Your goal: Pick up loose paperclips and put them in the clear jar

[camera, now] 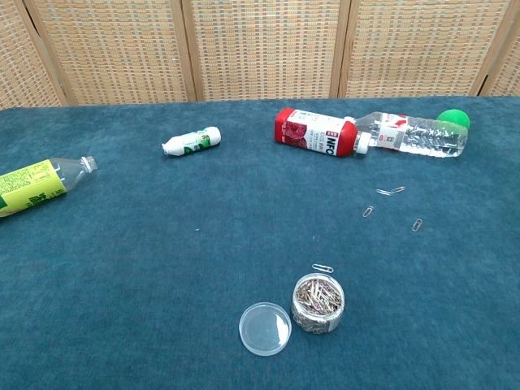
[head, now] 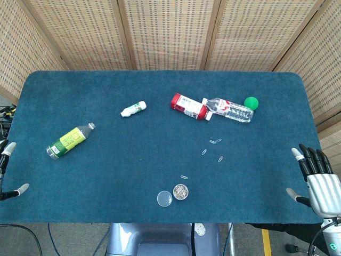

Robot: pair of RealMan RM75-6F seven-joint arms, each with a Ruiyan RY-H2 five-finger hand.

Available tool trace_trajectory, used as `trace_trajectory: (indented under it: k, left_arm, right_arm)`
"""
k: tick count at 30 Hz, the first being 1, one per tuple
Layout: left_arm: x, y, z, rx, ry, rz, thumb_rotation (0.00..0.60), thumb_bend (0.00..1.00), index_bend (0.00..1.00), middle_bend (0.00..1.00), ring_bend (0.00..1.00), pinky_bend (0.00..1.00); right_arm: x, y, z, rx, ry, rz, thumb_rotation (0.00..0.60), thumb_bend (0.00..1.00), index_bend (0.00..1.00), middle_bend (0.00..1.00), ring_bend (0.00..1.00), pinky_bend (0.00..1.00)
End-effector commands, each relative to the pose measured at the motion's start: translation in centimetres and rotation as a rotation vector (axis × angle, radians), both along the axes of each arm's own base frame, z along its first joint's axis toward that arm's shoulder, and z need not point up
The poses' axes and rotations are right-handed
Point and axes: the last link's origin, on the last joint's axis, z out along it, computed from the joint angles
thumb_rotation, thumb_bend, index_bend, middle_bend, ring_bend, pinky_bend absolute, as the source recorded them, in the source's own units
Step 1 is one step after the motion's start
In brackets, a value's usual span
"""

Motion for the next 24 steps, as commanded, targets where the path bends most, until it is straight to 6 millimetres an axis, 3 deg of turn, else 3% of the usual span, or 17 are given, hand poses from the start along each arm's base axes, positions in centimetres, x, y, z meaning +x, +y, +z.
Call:
trace_trajectory:
  k: [1, 8, 18, 24]
  left_arm:
    - [0.0, 0.0, 0.1, 0.004, 0.0, 0.001, 0.6, 0.0, 0.0, 0.0, 0.0, 0.0]
    - [0.0, 0.1, 0.2, 0.015, -0.003, -0.002, 0.6, 0.0, 0.0, 0.0, 0.0, 0.0]
    - [-0.3, 0.6, -0.1, 0.019, 0.022, 0.017, 0.6, 0.0, 0.0, 0.0, 0.0, 0.0]
    - [-0.6, 0.9, -0.2, 0.02, 0.03, 0.033, 0.6, 0.0, 0.0, 0.0, 0.0, 0.0]
  right_arm:
    - [0.0, 0.0, 0.0, 0.003, 0.005, -0.001, 0.6, 0.0, 0.04, 0.0, 0.0, 0.0]
    - [0.2, -1.0, -1.1, 0.053, 0.02, 0.012, 0.6, 0.0, 0.05, 0.0, 0.0, 0.0]
    - [3.5, -9.8, -6.3, 0.328, 0.08, 0.179, 0.6, 0.01, 0.24, 0.0, 0.0, 0.0]
    - [4.3, -13.1, -9.2, 0.417, 0.063, 0.176, 0.6, 0.13, 0.35, 0.0, 0.0, 0.0]
